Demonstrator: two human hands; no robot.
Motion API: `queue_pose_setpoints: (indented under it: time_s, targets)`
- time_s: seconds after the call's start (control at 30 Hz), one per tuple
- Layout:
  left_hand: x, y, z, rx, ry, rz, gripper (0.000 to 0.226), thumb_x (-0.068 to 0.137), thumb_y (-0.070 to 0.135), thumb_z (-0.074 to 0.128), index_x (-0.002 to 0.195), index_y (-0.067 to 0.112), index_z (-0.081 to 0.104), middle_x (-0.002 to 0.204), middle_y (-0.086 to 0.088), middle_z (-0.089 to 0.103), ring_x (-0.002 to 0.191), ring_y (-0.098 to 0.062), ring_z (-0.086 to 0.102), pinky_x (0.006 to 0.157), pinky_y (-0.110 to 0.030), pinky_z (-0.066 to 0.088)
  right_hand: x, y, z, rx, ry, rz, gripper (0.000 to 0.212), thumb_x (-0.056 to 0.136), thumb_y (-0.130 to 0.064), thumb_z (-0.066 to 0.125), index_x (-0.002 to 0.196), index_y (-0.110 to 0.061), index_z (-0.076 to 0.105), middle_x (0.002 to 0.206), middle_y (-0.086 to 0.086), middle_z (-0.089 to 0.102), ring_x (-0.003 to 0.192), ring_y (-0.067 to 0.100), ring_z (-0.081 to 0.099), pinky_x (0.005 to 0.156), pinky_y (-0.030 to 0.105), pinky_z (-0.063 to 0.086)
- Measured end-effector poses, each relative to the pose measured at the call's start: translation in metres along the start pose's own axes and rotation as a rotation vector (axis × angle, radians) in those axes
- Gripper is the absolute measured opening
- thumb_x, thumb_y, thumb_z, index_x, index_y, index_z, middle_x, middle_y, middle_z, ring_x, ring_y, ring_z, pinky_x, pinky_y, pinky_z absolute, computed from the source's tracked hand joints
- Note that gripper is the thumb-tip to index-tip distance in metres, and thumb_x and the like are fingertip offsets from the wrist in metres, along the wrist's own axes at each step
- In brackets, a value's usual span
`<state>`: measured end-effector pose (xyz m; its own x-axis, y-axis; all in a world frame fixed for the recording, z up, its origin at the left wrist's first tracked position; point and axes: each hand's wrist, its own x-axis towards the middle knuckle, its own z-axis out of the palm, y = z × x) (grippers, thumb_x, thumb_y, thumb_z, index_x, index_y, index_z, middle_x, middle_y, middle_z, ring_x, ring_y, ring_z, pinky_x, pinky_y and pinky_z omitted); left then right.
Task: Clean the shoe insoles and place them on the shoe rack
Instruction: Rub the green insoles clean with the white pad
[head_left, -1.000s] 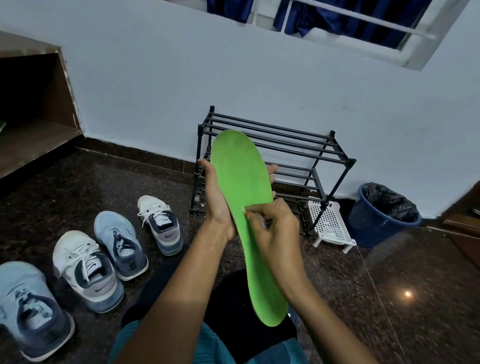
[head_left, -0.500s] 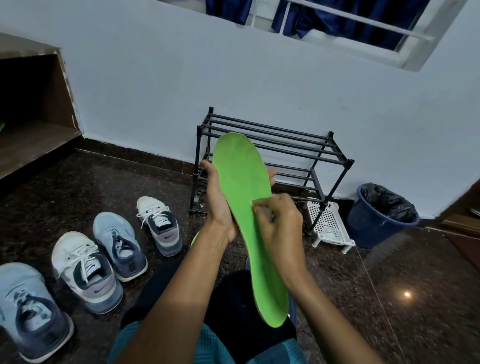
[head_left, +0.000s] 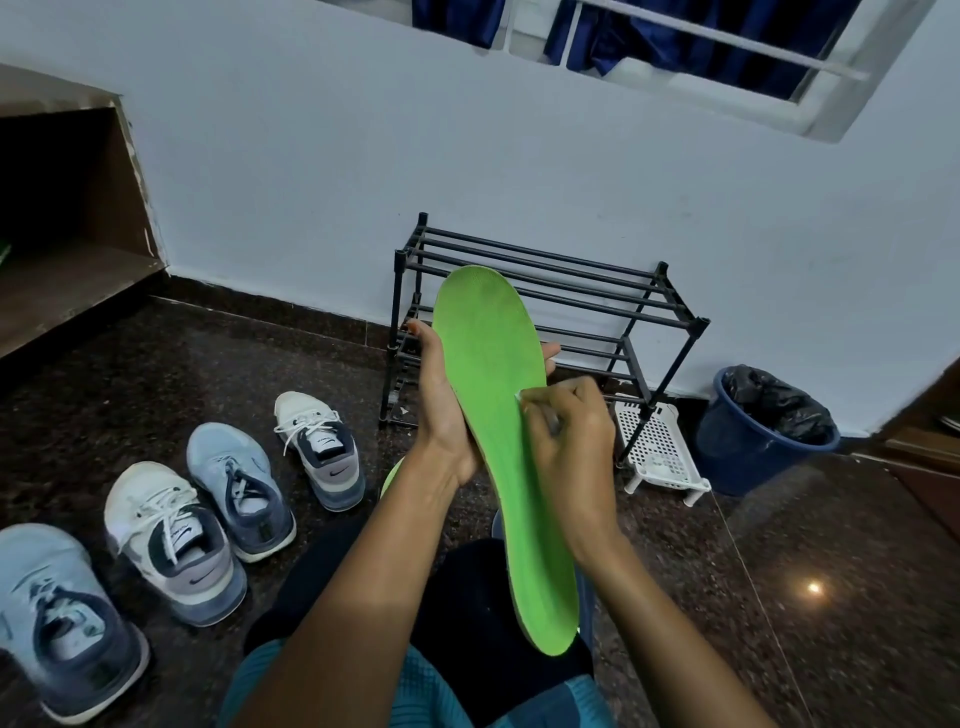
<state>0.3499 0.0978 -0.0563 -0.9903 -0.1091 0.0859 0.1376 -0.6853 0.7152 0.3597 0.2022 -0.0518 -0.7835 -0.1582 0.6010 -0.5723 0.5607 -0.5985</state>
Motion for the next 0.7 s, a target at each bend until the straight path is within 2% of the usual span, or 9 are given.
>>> queue_pose_setpoints:
  time_s: [0.07, 0.17, 0.27, 0.37, 0.47, 0.63, 0.7]
  targets:
    - [0.000, 0.001, -0.001, -0.011, 0.015, 0.011, 0.105, 0.080, 0.080, 0.003, 0.130, 0.003, 0.052, 0.118, -0.029, 0.062, 0.108, -0.039, 0.062, 0.092, -0.047, 0.050, -0.010, -0.003, -0.001, 0.095, -0.062, 0.031, 0.012, 0.083, 0.004, 0.061, 0.087, -0.004, 0.069, 0.078, -0.005, 0.047, 0.075, -0.005, 0.048, 0.067, 0.004, 0.035]
    - [0.000, 0.002, 0.000, -0.027, 0.024, 0.014, 0.102, 0.080, 0.079, 0.003, 0.122, 0.004, 0.057, 0.115, -0.029, 0.063, 0.101, -0.035, 0.065, 0.083, -0.044, 0.053, -0.018, -0.005, -0.004, 0.147, -0.109, 0.032, 0.012, 0.081, 0.004, 0.063, 0.085, -0.005, 0.071, 0.077, -0.007, 0.048, 0.076, -0.011, 0.048, 0.066, 0.003, 0.035]
    - [0.000, 0.001, 0.000, -0.029, 0.017, 0.006, 0.102, 0.081, 0.079, 0.003, 0.127, 0.004, 0.055, 0.115, -0.029, 0.063, 0.103, -0.036, 0.065, 0.086, -0.044, 0.053, -0.012, -0.003, -0.005, 0.071, -0.095, 0.011, 0.011, 0.082, 0.002, 0.063, 0.087, -0.005, 0.069, 0.078, -0.010, 0.045, 0.075, -0.005, 0.046, 0.068, 0.006, 0.036]
    - [0.000, 0.000, 0.001, -0.002, -0.001, -0.017, 0.105, 0.080, 0.079, 0.003, 0.133, 0.002, 0.050, 0.118, -0.028, 0.062, 0.111, -0.040, 0.061, 0.087, -0.042, 0.054, 0.001, 0.002, -0.005, -0.041, -0.025, -0.001, 0.011, 0.083, 0.001, 0.061, 0.090, -0.004, 0.068, 0.081, -0.005, 0.045, 0.078, 0.010, 0.047, 0.067, 0.011, 0.036]
    - [0.000, -0.001, 0.000, -0.010, -0.004, -0.027, 0.104, 0.081, 0.080, 0.002, 0.132, 0.003, 0.051, 0.118, -0.028, 0.062, 0.112, -0.039, 0.060, 0.088, -0.042, 0.053, 0.001, 0.003, -0.001, -0.066, 0.000, -0.006, 0.011, 0.084, 0.001, 0.060, 0.091, -0.003, 0.068, 0.082, -0.002, 0.045, 0.080, 0.015, 0.048, 0.067, 0.011, 0.035]
    - [0.001, 0.001, -0.001, -0.035, 0.012, -0.005, 0.104, 0.081, 0.079, 0.002, 0.132, 0.003, 0.050, 0.115, -0.028, 0.063, 0.100, -0.035, 0.065, 0.080, -0.043, 0.055, -0.013, -0.005, -0.002, 0.151, -0.095, 0.077, 0.013, 0.082, 0.004, 0.061, 0.086, -0.004, 0.071, 0.077, -0.005, 0.047, 0.073, -0.009, 0.048, 0.065, 0.003, 0.034]
    - [0.001, 0.002, -0.001, -0.054, 0.012, -0.001, 0.104, 0.080, 0.079, 0.003, 0.134, 0.002, 0.048, 0.115, -0.029, 0.063, 0.095, -0.033, 0.067, 0.077, -0.041, 0.054, -0.017, -0.006, -0.004, 0.183, -0.122, 0.079, 0.014, 0.081, 0.004, 0.062, 0.085, -0.006, 0.071, 0.076, -0.004, 0.048, 0.075, -0.012, 0.049, 0.064, 0.002, 0.034]
